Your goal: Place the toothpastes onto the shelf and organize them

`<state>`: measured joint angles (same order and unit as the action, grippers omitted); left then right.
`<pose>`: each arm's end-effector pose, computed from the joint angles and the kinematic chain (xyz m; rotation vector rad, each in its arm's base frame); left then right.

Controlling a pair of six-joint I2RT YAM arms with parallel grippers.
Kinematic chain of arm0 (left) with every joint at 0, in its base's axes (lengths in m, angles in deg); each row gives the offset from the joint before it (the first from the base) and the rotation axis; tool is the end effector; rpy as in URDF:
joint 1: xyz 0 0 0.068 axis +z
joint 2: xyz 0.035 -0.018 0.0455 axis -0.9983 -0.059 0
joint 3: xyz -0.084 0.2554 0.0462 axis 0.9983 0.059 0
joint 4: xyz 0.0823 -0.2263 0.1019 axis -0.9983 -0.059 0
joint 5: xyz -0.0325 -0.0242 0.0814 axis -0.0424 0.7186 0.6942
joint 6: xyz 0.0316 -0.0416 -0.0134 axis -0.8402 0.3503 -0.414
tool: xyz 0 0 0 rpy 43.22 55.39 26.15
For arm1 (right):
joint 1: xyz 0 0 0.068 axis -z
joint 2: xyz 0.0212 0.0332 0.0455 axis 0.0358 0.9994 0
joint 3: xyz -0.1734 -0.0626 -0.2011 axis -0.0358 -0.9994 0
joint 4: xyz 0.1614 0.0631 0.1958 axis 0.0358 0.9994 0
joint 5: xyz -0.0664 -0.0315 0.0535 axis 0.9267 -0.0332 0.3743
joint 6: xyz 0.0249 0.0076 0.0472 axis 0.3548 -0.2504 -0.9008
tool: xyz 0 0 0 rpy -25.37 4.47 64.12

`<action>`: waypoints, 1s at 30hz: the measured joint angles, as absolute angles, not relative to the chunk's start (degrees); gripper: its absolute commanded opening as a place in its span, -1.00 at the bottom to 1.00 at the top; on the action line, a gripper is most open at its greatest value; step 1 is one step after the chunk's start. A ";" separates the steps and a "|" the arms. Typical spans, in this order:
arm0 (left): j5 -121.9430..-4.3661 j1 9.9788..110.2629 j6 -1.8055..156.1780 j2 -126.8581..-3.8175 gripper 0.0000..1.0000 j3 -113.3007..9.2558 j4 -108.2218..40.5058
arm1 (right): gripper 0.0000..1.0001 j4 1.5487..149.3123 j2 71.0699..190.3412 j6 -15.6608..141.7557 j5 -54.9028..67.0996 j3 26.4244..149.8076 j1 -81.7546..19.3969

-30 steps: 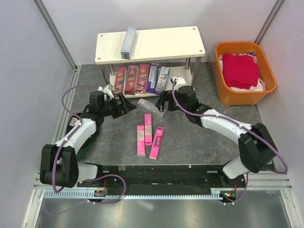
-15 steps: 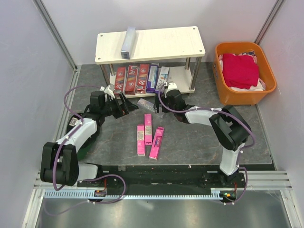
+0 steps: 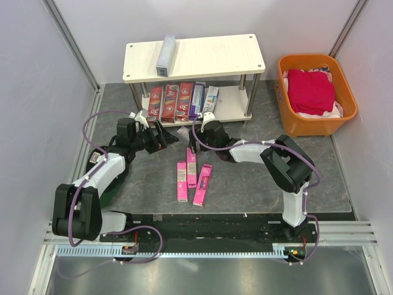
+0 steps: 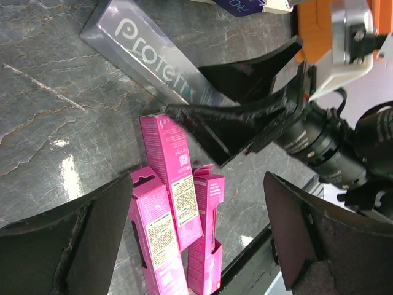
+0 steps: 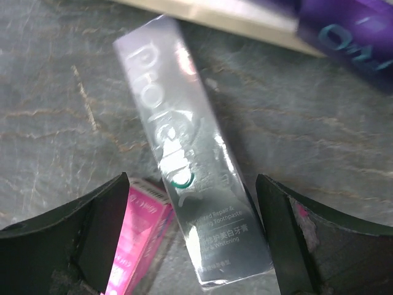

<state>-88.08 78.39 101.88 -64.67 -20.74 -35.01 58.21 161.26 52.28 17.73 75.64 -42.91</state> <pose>0.2690 -0.0586 0.2251 -0.1873 2.2238 -1.0617 0.3175 0.2716 0.1575 -0.3967 2.1346 0.5231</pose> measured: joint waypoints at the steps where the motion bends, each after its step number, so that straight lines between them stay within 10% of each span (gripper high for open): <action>1: -88.08 78.39 101.88 -64.67 0.88 -20.74 -35.03 | 0.78 58.41 161.26 52.45 17.97 75.64 -43.39; 12: -88.24 78.39 101.88 -64.28 0.88 -20.74 -35.54 | -0.13 60.44 161.24 51.71 24.53 75.59 -45.56; 30: -89.92 78.39 103.47 -63.64 0.88 -19.18 -33.22 | -0.24 69.29 147.29 49.55 25.60 68.64 -46.69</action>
